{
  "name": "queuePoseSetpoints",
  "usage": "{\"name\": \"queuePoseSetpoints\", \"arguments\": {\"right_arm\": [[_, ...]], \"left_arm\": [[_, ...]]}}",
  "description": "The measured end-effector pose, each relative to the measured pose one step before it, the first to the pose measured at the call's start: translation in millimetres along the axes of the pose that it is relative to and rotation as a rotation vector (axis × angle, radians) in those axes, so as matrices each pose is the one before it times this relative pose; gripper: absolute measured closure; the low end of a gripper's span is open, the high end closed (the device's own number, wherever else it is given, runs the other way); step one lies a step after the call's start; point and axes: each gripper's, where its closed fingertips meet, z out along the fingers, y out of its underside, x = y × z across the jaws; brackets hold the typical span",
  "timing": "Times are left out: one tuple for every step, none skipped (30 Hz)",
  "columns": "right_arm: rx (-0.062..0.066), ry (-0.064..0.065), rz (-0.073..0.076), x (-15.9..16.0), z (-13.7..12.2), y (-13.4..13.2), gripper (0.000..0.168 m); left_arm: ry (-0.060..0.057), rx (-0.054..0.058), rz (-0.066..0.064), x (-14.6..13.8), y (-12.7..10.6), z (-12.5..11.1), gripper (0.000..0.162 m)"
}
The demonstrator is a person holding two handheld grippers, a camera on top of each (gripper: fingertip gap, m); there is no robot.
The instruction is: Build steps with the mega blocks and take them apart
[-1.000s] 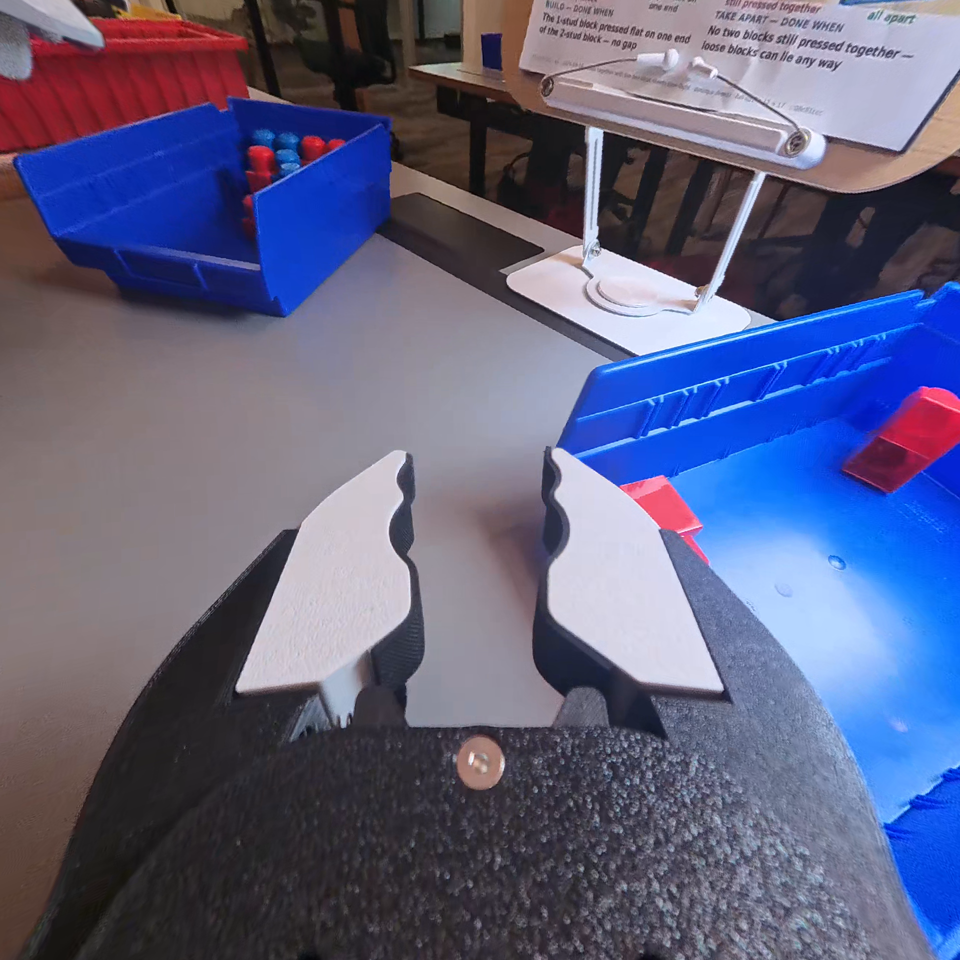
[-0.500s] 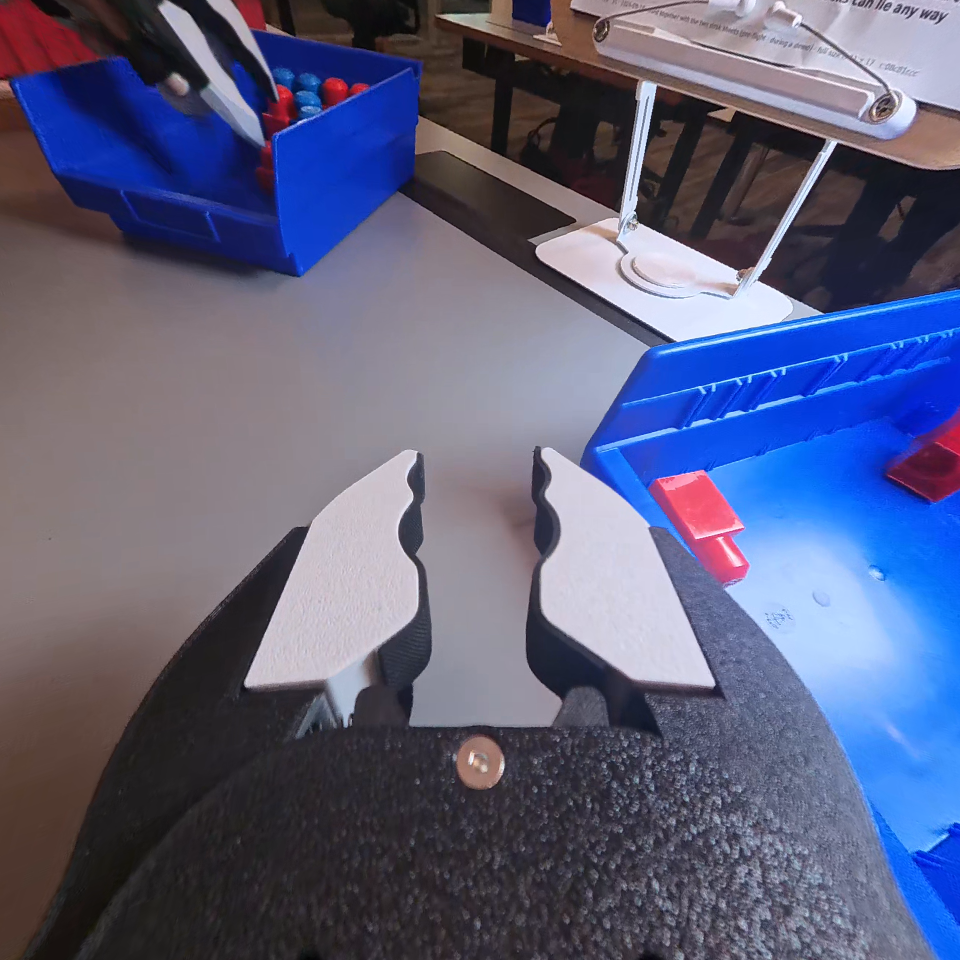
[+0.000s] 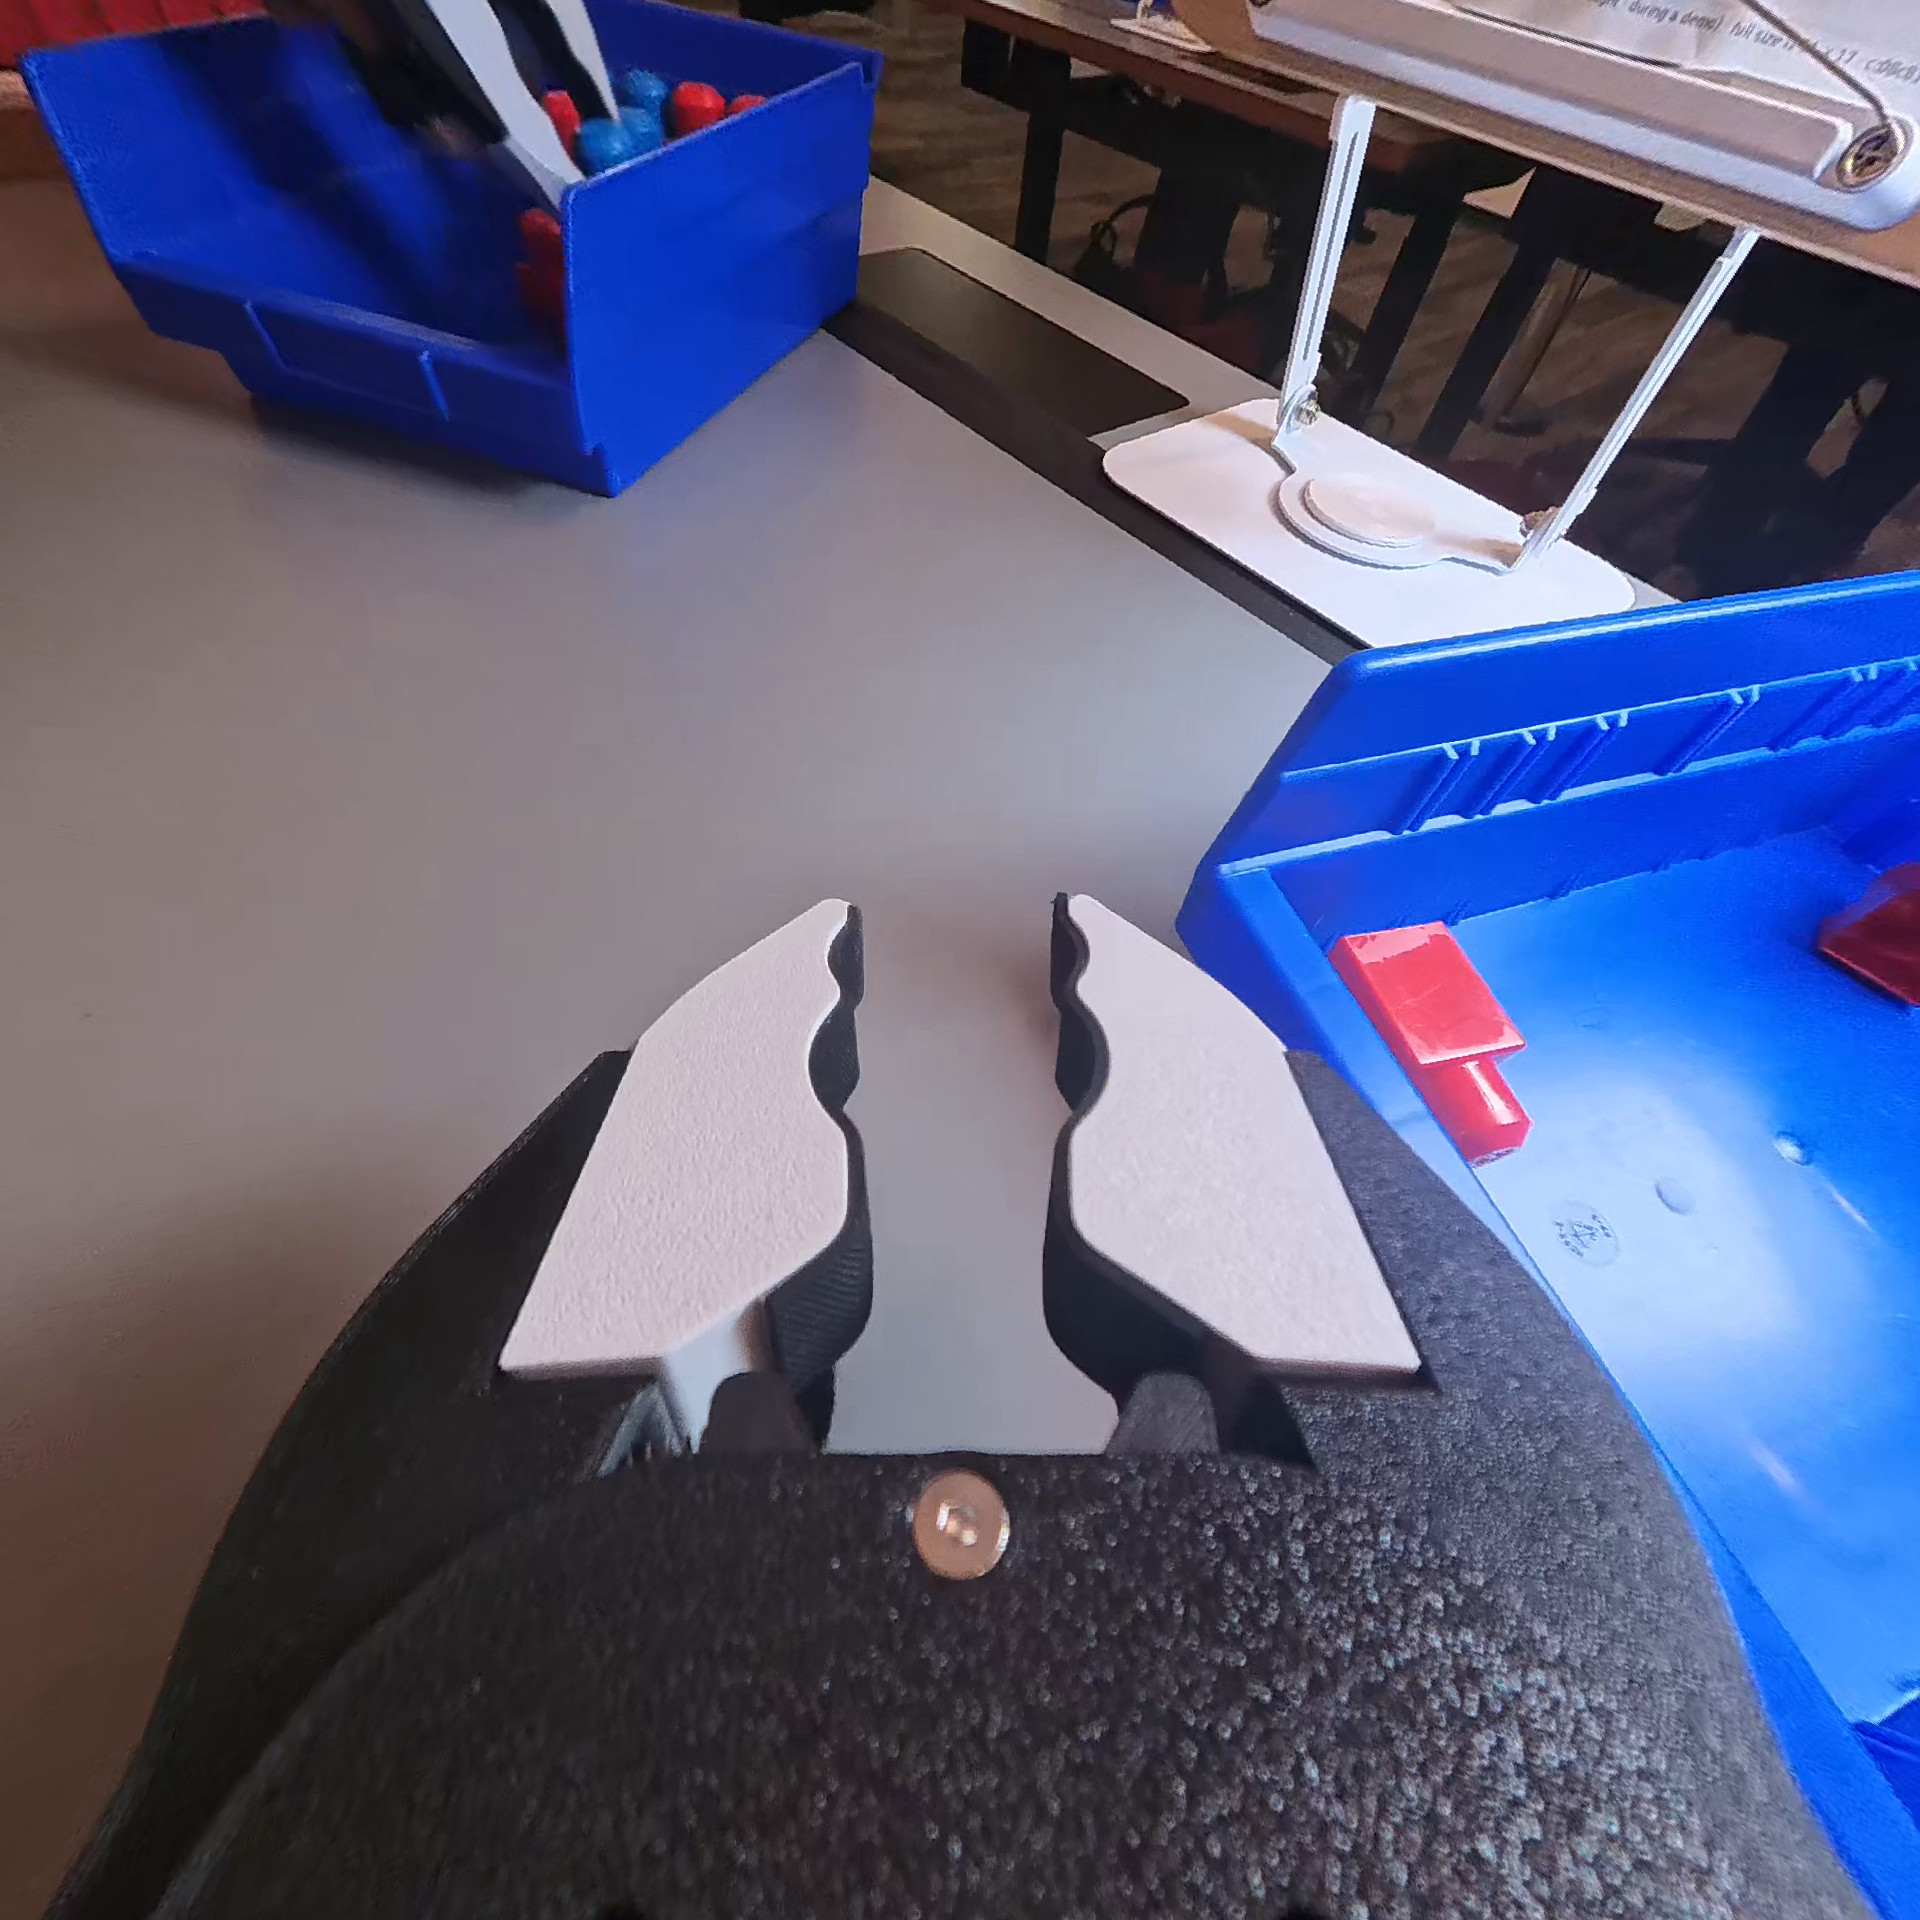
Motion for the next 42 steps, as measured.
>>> {"name": "queuePoseSetpoints", "arguments": {"right_arm": [[0.0017,-0.0038,0.0017,-0.74,-0.37,-0.58,0.134],[0.0034,-0.0059,0.0023,-1.12,-0.65,-1.07,0.134],[0.0054,-0.0079,0.0031,-1.5,-0.7,-1.69,0.134],[0.0087,-0.0096,0.0042,-1.76,-0.59,-2.18,0.134],[0.0104,-0.0116,0.0048,-2.22,-0.18,-2.43,0.134],[0.009,-0.0128,0.0045,-2.43,0.22,-1.91,0.134],[0.0077,-0.0135,0.0031,-2.78,0.74,-1.56,0.134],[0.0088,-0.0155,0.001,-3.31,0.8,-1.6,0.134],[0.0116,-0.0202,-0.0005,-4.5,0.84,-1.94,0.133],[0.0153,-0.0272,-0.0005,-6.1,0.51,-2.97,0.132],[0.02,-0.0347,0.0013,-7.75,0.17,-4.11,0.13],[0.0258,-0.0431,0.006,-9.23,-0.18,-5.49,0.129],[0.0359,-0.0581,0.0178,-11.44,-0.51,-7.53,0.128],[0.0472,-0.0725,0.0369,-13.02,-0.72,-9.55,0.127],[0.0465,-0.0761,0.0557,-13.04,-0.3,-9.77,0.125],[0.0369,-0.0744,0.0669,-12.06,0.33,-8.2,0.122],[0.0294,-0.0684,0.0662,-10.79,0.98,-6.22,0.118],[0.0207,-0.0543,0.0551,-8.6,1.62,-3.65,0.115],[0.0106,-0.0409,0.0423,-6.5,2.04,-1.17,0.112],[0.0047,-0.0352,0.0354,-5.23,2.33,0.6,0.108],[0.0032,-0.0349,0.0357,-4.8,2.31,1.05,0.105],[0.0033,-0.0351,0.0377,-4.32,2.13,1.12,0.102],[0.005,-0.0357,0.0368,-4.1,1.8,0.71,0.1],[0.0076,-0.0368,0.0349,-4.21,1.51,0.48,0.099],[0.0081,-0.0352,0.0332,-3.73,1.42,0.41,0.099],[0.0015,-0.0336,0.028,-3.4,1.6,1.43,0.097],[-0.0085,-0.0286,0.0226,-2.57,1.8,2.96,0.096],[-0.0133,-0.0227,0.0176,-1.71,2.02,3.7,0.097],[-0.011,-0.0222,0.012,-1.72,1.77,3.41,0.098],[-0.0022,-0.0267,0.0118,-2.34,1.28,1.94,0.103],[0.0073,-0.0344,0.0164,-3.19,0.71,0.28,0.106],[0.0126,-0.039,0.0215,-3.98,0.22,-1.09,0.106],[0.0124,-0.0296,0.0213,-2.91,-0.06,-1.58,0.105],[0.0071,-0.0107,0.0123,-0.24,-0.53,-0.89,0.106],[0.002,0.0012,0.0051,1.45,-0.66,-0.11,0.105],[-0.0009,0.0041,0.0058,1.79,-0.73,0.46,0.105],[-0.0009,0.0043,0.0067,1.76,-0.84,0.39,0.105],[0.0025,0.0057,0.0053,1.87,-0.88,-0.31,0.106],[0.005,0.0074,0.0055,2.09,-1.1,-0.95,0.107],[0.0047,0.0077,0.0077,2.19,-1.01,-0.96,0.108],[0.0022,0.0069,0.0105,2.44,-0.98,-0.35,0.11],[-0.0031,0.0074,0.0102,2.51,-0.56,0.66,0.112]], "left_arm": [[-0.0263,0.0062,0.0145,-0.67,1.8,-7.86,0.126],[-0.0312,0.0175,0.0127,-1.39,0.38,-10.51,0.127],[-0.0198,0.022,0.0026,-0.47,-0.41,-12.99,0.127],[-0.0206,0.0355,-0.0058,-0.99,-2.38,-14.94,0.128],[-0.0254,0.0484,-0.0075,-1.73,-4.78,-16.39,0.128],[-0.0187,0.0549,-0.0098,-0.72,-6.32,-16.49,0.128],[-0.0181,0.0576,-0.0144,-0.23,-7.83,-15.73,0.128],[-0.0154,0.0627,-0.0134,1.17,-9.53,-14.88,0.128],[-0.0054,0.0718,-0.0154,4.01,-11.97,-14.2,0.128],[0.0079,0.0883,-0.0188,8.05,-15.63,-13.8,0.129],[0.0258,0.0982,-0.0231,12.62,-18.39,-12.17,0.129],[0.0382,0.1008,-0.0238,16.43,-19.49,-9.66,0.129],[0.0478,0.1019,-0.0218,20.02,-19.64,-6.67,0.129],[0.0503,0.0974,-0.0267,21.91,-18.28,-2.9,0.129],[0.0503,0.0852,-0.0287,22.83,-15.32,0.97,0.129],[0.0454,0.0739,-0.0251,22.14,-11.85,4.38,0.129],[0.0415,0.066,-0.0214,21.01,-8.73,7.08,0.129],[0.0403,0.0568,-0.019,19.64,-6.17,9.03,0.129],[0.0309,0.0462,-0.0162,16.88,-3.69,10.12,0.129],[0.0294,0.0423,-0.0101,15.31,-2.82,10.42,0.129],[0.0328,0.0442,-0.0149,14.37,-3.16,9.8,0.129],[0.0368,0.0399,-0.0167,13.5,-2.8,9.1,0.129],[0.0257,0.0356,-0.0107,10.83,-2.11,8.12,0.129],[0.0141,0.0222,-0.0001,8.31,0.17,7.16,0.129],[0.0092,0.0151,0.0123,7.16,2.14,5.86,0.129],[0.0108,0.0158,0.0142,7.19,3.12,4.59,0.129],[-0.0082,0.0271,0.0005,3.41,2.19,2.47,0.129],[0.0,0.0225,-0.0082,2.9,2.66,0.79,0.129],[0.005,0.0142,-0.0117,2.28,3.39,-0.13,0.129],[0.0024,0.0067,-0.0087,0.92,3.68,-0.83,0.129],[-0.0009,-0.0022,0.0046,-0.13,3.55,-1.36,0.129],[-0.0088,-0.0136,0.0241,-1.16,3.71,-1.42,0.129],[-0.0061,-0.019,0.0346,-0.26,4.1,-0.74,0.129],[-0.0005,0.0008,0.0234,0.75,1.03,-1.06,0.129],[0.0046,-0.0011,0.0194,1.46,0.93,-0.69,0.129],[0.0017,-0.0067,0.0218,1.05,1.45,-0.09,0.129],[-0.0004,-0.004,0.025,0.63,1.23,0.09,0.129],[0.0028,-0.0041,0.0205,0.84,1.39,0.11,0.129],[0.0121,-0.0044,0.0118,2.11,1.49,-0.01,0.129],[0.0126,-0.0074,0.0082,2.26,1.82,-0.09,0.129],[0.0066,-0.0045,0.0138,1.82,1.53,-0.53,0.129],[-0.0007,-0.0061,0.0192,0.97,1.84,-0.41,0.129]]}}
